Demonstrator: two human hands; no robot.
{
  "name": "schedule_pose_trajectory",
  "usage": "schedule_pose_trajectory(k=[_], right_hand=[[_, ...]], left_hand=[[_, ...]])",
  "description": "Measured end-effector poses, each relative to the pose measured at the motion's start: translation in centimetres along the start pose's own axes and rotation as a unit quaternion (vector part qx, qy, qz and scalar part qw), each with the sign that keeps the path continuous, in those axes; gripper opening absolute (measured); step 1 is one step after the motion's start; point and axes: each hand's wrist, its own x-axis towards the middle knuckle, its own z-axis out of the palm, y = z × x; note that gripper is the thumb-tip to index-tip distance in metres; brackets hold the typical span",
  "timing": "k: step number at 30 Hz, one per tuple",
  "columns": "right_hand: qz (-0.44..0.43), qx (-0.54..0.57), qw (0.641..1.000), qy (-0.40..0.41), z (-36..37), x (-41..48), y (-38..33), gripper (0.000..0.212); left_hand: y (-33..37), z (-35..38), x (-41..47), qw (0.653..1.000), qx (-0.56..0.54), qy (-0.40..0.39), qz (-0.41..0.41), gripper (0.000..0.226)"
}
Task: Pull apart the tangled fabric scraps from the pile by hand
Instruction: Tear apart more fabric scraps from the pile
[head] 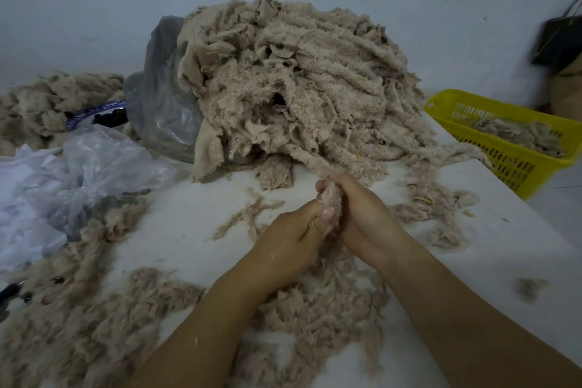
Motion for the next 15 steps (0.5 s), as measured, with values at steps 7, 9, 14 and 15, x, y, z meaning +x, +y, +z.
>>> schedule_pose_trajectory(k=[7,9,14,15], right_hand=[[0.019,0.259,0.965,0.020,-1.1,0.8,-1.4,0.027],[0.004,0.271,0.960,0.063,-1.9,1.2,-1.8,0.036],[-0.027,0.332,0.936,0.114,-3.4,1.0,-2.6,0.037],[-0.025,0.339,0.932,0.121,-3.3,1.0,-2.5,0.036]], left_hand=[[0.4,0.5,-0.2,0.988,0.090,0.047,0.115,0.034],[0.2,0.2,-0.2,0.985,0.046,0.127,0.110,0.030],[0.0,-0.6,0.3,0.941,-0.147,0.303,-0.028,0.047],[-0.2,-0.8,0.5,0.924,-0.187,0.328,-0.064,0.047]])
